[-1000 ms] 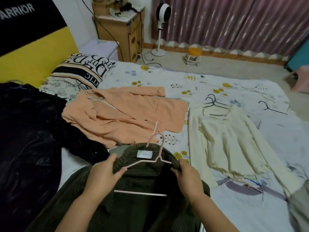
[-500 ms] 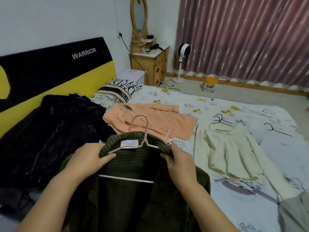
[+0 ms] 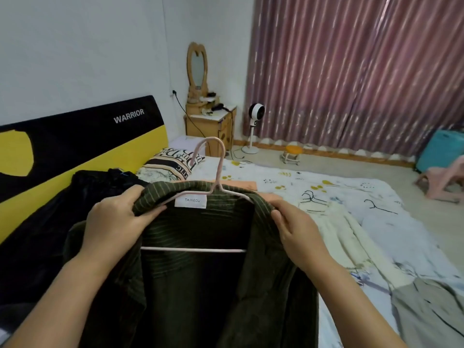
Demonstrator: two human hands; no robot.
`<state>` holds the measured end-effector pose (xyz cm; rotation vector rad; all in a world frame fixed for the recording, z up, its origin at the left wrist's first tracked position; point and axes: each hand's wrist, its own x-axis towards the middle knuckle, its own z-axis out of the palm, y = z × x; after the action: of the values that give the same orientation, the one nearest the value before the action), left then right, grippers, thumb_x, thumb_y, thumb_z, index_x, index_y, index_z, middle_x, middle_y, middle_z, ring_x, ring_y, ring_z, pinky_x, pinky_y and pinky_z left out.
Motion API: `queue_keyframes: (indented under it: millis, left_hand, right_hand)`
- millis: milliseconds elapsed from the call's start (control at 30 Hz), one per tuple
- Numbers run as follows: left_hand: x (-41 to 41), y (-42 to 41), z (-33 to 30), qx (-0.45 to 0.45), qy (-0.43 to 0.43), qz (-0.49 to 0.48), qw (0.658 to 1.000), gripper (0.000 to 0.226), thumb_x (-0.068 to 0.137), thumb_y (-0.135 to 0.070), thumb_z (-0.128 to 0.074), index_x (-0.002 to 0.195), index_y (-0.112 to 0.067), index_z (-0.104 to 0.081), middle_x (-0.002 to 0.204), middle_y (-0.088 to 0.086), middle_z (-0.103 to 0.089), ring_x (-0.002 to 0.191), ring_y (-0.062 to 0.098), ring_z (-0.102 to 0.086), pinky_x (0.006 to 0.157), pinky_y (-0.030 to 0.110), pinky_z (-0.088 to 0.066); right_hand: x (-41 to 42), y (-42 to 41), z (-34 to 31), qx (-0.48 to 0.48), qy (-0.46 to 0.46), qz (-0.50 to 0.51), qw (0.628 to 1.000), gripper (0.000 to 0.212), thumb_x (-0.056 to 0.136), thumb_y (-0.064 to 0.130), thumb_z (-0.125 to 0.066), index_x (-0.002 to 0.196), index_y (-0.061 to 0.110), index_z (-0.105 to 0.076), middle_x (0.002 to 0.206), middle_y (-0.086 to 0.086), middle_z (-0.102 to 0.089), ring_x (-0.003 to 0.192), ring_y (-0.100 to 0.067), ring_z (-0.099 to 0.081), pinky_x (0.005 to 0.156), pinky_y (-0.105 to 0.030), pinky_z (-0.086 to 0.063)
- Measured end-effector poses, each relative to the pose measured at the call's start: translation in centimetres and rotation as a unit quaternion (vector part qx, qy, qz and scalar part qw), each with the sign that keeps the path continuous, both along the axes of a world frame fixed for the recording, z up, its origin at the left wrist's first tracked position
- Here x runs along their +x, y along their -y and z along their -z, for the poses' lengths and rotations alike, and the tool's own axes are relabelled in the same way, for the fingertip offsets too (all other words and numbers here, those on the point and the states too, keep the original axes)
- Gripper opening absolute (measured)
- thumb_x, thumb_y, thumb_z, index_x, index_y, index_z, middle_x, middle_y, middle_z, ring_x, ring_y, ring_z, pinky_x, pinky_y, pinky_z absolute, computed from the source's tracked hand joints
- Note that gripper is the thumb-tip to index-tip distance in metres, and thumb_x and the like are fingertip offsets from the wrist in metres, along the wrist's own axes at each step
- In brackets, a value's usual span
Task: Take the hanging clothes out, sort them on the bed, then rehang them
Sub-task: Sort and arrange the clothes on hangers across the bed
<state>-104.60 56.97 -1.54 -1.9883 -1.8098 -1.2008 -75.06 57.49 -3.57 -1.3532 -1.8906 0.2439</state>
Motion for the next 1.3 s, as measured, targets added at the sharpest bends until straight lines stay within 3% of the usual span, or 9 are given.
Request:
queue_keyframes:
  millis: [100,267,400,633,733,800,933,1067,1300]
  left_hand:
    - [-1.6,1.0,-0.7,-0.003,0.017,0.038,0.999,0.020,0.072,-0.026,-0.077,0.084,-0.014,-0.066,0.060,0.003,-0.062,0.059,0.027,-0.059,0.058,0.035,-0.047]
    - [-4.0,3.0,-1.5,-0.070,0.029,0.130,0.989,0.022,0.069,-0.021,-0.080,0.088,-0.021,-0.070,0.064,-0.001,-0.063,0.065,0.025,-0.059,0.059,0.034,-0.045]
    - [-4.4,4.2,-2.2,-0.129,0.034,0.225,0.965,0.029,0.071,-0.025,-0.078,0.094,-0.038,-0.065,0.083,-0.016,-0.062,0.080,0.008,-0.057,0.071,0.030,-0.044]
    - [-3.7,5.4,-3.9,-0.249,0.011,0.431,0.867,0.046,0.039,-0.100,-0.035,0.075,-0.076,-0.052,0.087,-0.052,-0.054,0.092,-0.027,-0.048,0.081,0.001,-0.035]
    - [-2.5,4.9,-2.9,-0.251,-0.062,0.448,0.856,0.059,0.051,-0.095,-0.034,0.089,-0.062,-0.063,0.099,-0.037,-0.062,0.102,-0.012,-0.054,0.097,0.025,-0.041]
    - [-0.6,5.0,-2.4,-0.250,-0.110,0.447,0.852,0.056,0.061,-0.082,-0.037,0.092,-0.046,-0.066,0.097,-0.025,-0.066,0.098,-0.004,-0.056,0.092,0.035,-0.046]
    - [5.1,6.6,-1.6,-0.206,-0.104,0.458,0.858,0.020,0.079,-0.050,-0.058,0.070,-0.033,-0.061,0.073,-0.011,-0.065,0.072,0.000,-0.056,0.065,0.023,-0.041]
    - [11.8,8.6,-0.7,-0.207,-0.077,0.479,0.850,0.028,0.069,-0.050,-0.049,0.063,-0.025,-0.060,0.063,-0.006,-0.062,0.067,0.005,-0.055,0.063,0.027,-0.038]
    - [26.0,14.1,0.9,-0.198,-0.025,0.513,0.835,0.041,0.073,-0.048,-0.049,0.068,-0.010,-0.062,0.062,0.001,-0.060,0.066,0.016,-0.057,0.067,0.037,-0.042]
  right_hand:
    - [-2.3,2.3,-0.5,0.006,0.052,0.034,0.998,0.008,0.091,0.030,-0.057,0.096,0.024,-0.056,0.090,0.014,-0.055,0.084,-0.009,-0.048,0.065,-0.023,-0.033]
    - [-5.8,7.1,0.3,0.038,0.015,0.163,0.986,0.045,0.086,0.028,-0.064,0.062,0.034,-0.026,0.057,0.013,-0.037,0.055,-0.006,-0.036,0.051,-0.016,-0.025]
    - [-6.6,11.2,0.6,0.053,-0.042,0.223,0.973,0.033,0.084,0.031,-0.063,0.064,0.019,-0.040,0.055,0.003,-0.044,0.053,-0.014,-0.040,0.052,-0.031,-0.029]
    - [-4.4,18.1,0.6,0.115,-0.085,0.285,0.948,0.041,0.075,0.048,-0.051,0.063,0.008,-0.050,0.054,-0.003,-0.048,0.054,-0.017,-0.043,0.052,-0.028,-0.032]
    - [-2.3,20.9,0.4,0.126,-0.090,0.318,0.935,0.023,0.076,0.038,-0.058,0.063,0.020,-0.052,0.055,0.006,-0.049,0.056,-0.014,-0.045,0.055,-0.027,-0.034]
    - [-0.6,22.4,0.2,0.126,-0.093,0.334,0.929,0.013,0.076,0.031,-0.060,0.067,0.023,-0.057,0.059,0.005,-0.056,0.058,-0.013,-0.051,0.058,-0.037,-0.042]
    - [3.4,24.9,-0.4,0.126,-0.077,0.380,0.913,0.034,0.076,0.038,-0.057,0.073,0.005,-0.062,0.067,-0.008,-0.062,0.065,-0.027,-0.056,0.063,-0.046,-0.046]
    - [8.8,28.2,-0.9,0.119,-0.054,0.422,0.897,0.014,0.082,0.013,-0.067,0.072,0.004,-0.062,0.066,-0.007,-0.061,0.065,-0.026,-0.055,0.063,-0.045,-0.046]
    - [20.2,35.9,-0.5,0.094,-0.012,0.489,0.867,0.014,0.082,0.010,-0.067,0.069,0.008,-0.060,0.064,-0.002,-0.057,0.063,-0.019,-0.050,0.056,-0.032,-0.035]
